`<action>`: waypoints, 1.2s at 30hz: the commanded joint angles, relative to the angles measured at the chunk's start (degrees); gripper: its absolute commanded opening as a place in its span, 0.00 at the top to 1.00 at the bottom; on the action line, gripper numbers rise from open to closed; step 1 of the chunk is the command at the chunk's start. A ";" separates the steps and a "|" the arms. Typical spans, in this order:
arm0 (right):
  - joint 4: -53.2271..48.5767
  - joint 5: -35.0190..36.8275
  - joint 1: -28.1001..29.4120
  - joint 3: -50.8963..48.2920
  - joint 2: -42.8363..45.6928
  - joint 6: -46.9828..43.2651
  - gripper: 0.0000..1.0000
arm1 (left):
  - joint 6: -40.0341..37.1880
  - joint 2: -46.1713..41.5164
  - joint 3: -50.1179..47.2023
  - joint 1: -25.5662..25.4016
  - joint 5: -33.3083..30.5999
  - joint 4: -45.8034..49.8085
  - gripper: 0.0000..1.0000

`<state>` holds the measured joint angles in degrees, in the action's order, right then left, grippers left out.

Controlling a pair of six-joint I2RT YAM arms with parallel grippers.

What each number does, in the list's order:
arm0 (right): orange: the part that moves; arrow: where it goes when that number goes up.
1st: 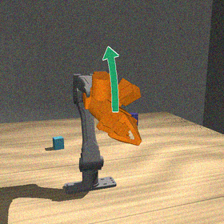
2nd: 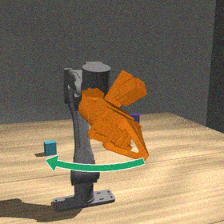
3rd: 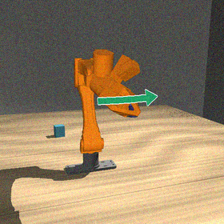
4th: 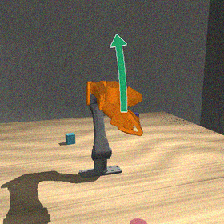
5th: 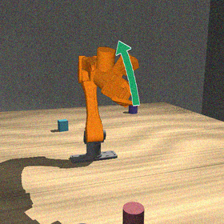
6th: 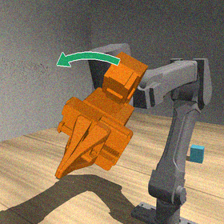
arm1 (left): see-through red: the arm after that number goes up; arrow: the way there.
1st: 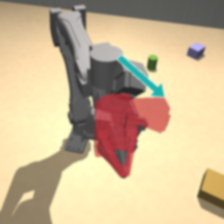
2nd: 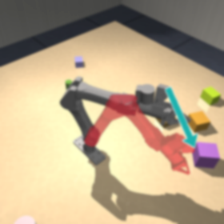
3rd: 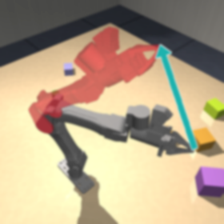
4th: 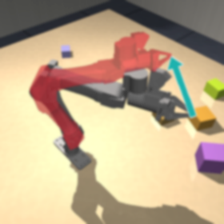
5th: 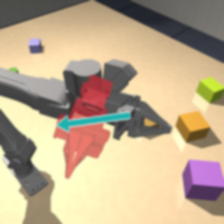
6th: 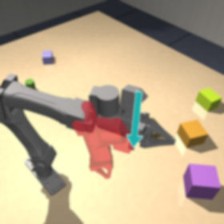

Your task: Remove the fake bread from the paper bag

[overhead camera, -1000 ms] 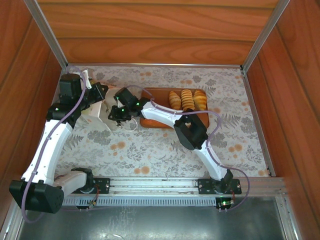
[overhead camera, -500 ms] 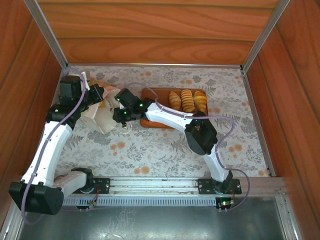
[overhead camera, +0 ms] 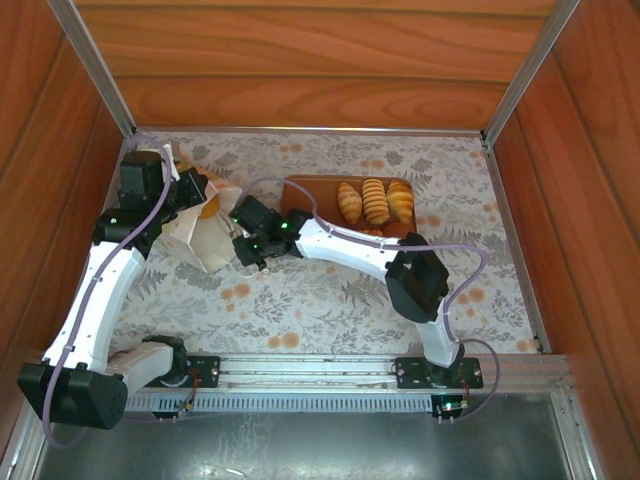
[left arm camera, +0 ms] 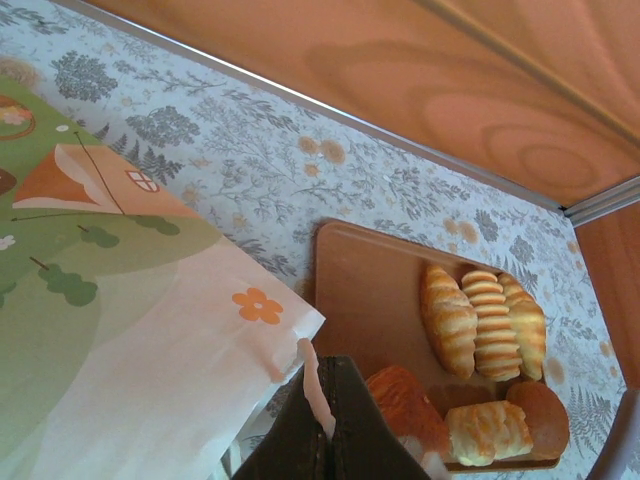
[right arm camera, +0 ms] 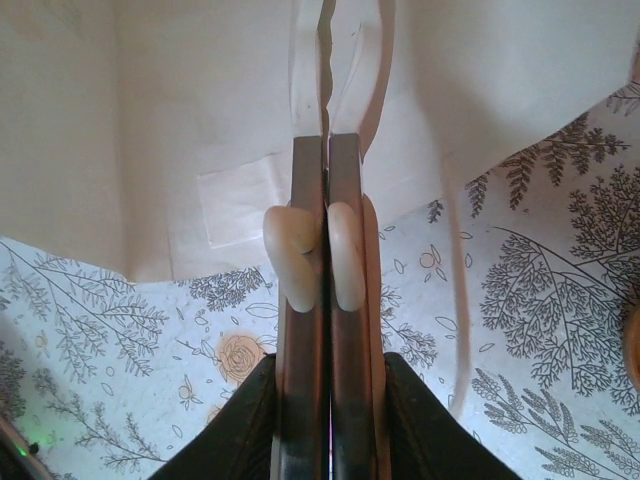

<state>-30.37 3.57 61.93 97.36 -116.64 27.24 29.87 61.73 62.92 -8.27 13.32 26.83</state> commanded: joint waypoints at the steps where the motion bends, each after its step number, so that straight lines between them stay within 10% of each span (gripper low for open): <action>1: 5.95 -7.22 -3.06 -0.11 1.13 5.18 0.72 | 0.62 -0.01 -0.10 -0.23 1.14 0.19 1.00; 10: 13.01 -20.53 -5.90 2.66 -4.57 15.56 0.63 | 1.54 0.81 0.34 -0.25 3.08 -1.90 1.00; 36: 11.00 -18.63 -7.65 11.83 -13.11 19.84 0.55 | 1.69 0.46 -0.19 -0.20 4.10 -2.92 1.00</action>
<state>-20.29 -14.81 54.61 106.91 -128.29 45.98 31.40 62.83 62.92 -8.27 16.80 25.28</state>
